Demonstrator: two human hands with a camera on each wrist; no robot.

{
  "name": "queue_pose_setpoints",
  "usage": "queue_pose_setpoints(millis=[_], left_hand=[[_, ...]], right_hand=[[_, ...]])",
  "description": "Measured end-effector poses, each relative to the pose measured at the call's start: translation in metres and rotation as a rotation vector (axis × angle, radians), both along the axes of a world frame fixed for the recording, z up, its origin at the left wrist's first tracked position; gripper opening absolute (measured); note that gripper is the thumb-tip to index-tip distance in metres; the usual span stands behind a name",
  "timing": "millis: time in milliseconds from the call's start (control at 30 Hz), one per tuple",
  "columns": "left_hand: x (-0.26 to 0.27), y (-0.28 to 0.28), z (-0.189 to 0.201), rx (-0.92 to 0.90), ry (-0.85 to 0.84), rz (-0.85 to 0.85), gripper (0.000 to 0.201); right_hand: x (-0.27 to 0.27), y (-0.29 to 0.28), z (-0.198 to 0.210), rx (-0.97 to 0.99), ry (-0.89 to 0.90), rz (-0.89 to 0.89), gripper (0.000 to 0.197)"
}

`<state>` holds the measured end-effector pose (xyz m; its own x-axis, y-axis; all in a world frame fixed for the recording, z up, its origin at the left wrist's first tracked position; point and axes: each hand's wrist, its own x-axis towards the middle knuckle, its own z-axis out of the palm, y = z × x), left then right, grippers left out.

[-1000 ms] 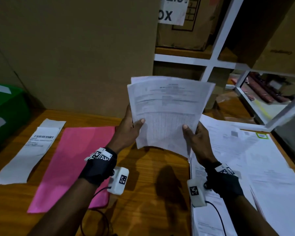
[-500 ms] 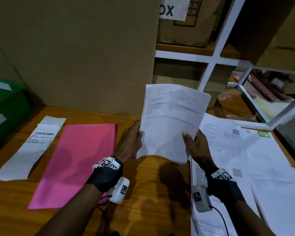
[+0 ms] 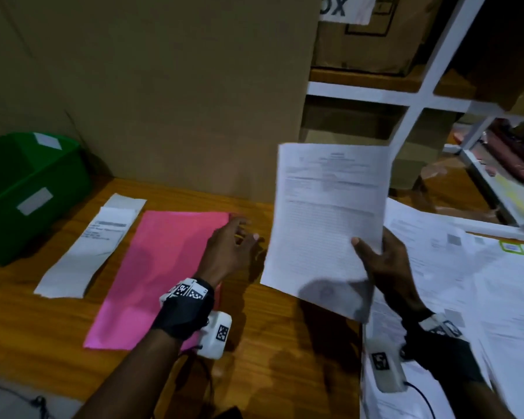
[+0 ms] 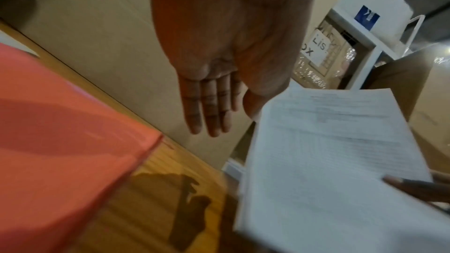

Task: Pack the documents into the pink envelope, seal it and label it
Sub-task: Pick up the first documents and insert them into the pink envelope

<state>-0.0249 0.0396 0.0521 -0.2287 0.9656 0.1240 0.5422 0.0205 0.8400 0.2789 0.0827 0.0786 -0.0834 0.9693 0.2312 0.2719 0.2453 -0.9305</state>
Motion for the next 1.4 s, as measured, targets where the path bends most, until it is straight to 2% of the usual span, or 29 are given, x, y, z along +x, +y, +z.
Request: queue_pose_setpoints(millis=[100, 167, 233, 300, 467, 533, 633, 800, 867, 967, 1067, 1167, 1300, 1400], left_hand=[[-0.030, -0.021, -0.019, -0.211, 0.365, 0.105, 0.043], [-0.035, -0.033, -0.031, -0.373, 0.597, 0.085, 0.057], [-0.034, -0.042, -0.038, -0.451, 0.710, 0.044, 0.062], [-0.037, -0.046, -0.043, -0.471, 0.740, 0.044, 0.058], [-0.044, -0.048, -0.037, -0.496, 0.614, 0.078, 0.040], [-0.054, -0.047, -0.043, -0.503, 0.510, 0.128, 0.042], [-0.068, -0.044, -0.055, -0.503, 0.333, 0.179, 0.034], [-0.081, -0.045, -0.058, -0.511, 0.141, 0.251, 0.028], [-0.085, -0.048, -0.063, -0.495, 0.029, 0.247, 0.016], [-0.091, -0.056, -0.069, -0.416, -0.125, 0.251, 0.038], [-0.090, -0.060, -0.066, -0.385, -0.232, 0.260, 0.031], [-0.084, -0.060, -0.057, -0.380, -0.185, 0.224, 0.010], [-0.079, -0.058, -0.051, -0.429, 0.037, 0.233, 0.015], [-0.078, -0.058, -0.046, -0.435, 0.125, 0.263, 0.010]], right_hand=[[-0.001, -0.008, -0.011, -0.117, 0.060, 0.000, 0.020], [-0.005, -0.014, -0.019, -0.175, 0.021, -0.003, 0.020], [-0.011, -0.018, -0.027, -0.155, -0.091, 0.000, 0.015], [-0.016, -0.024, -0.031, -0.134, -0.189, 0.029, 0.006], [-0.026, -0.032, -0.034, -0.254, -0.220, 0.147, 0.006], [-0.029, -0.031, -0.038, -0.303, -0.224, 0.183, 0.010], [-0.035, -0.029, -0.042, -0.334, -0.265, 0.207, 0.018], [-0.041, -0.025, -0.052, -0.398, -0.289, 0.211, 0.022], [-0.042, -0.023, -0.058, -0.418, -0.319, 0.186, 0.024], [-0.047, -0.025, -0.059, -0.396, -0.379, 0.193, 0.015], [-0.052, -0.029, -0.054, -0.373, -0.356, 0.234, 0.010], [-0.057, -0.032, -0.047, -0.376, -0.321, 0.240, 0.013], [-0.057, -0.030, -0.045, -0.364, -0.305, 0.272, 0.016], [-0.057, -0.027, -0.045, -0.376, -0.265, 0.277, 0.017]])
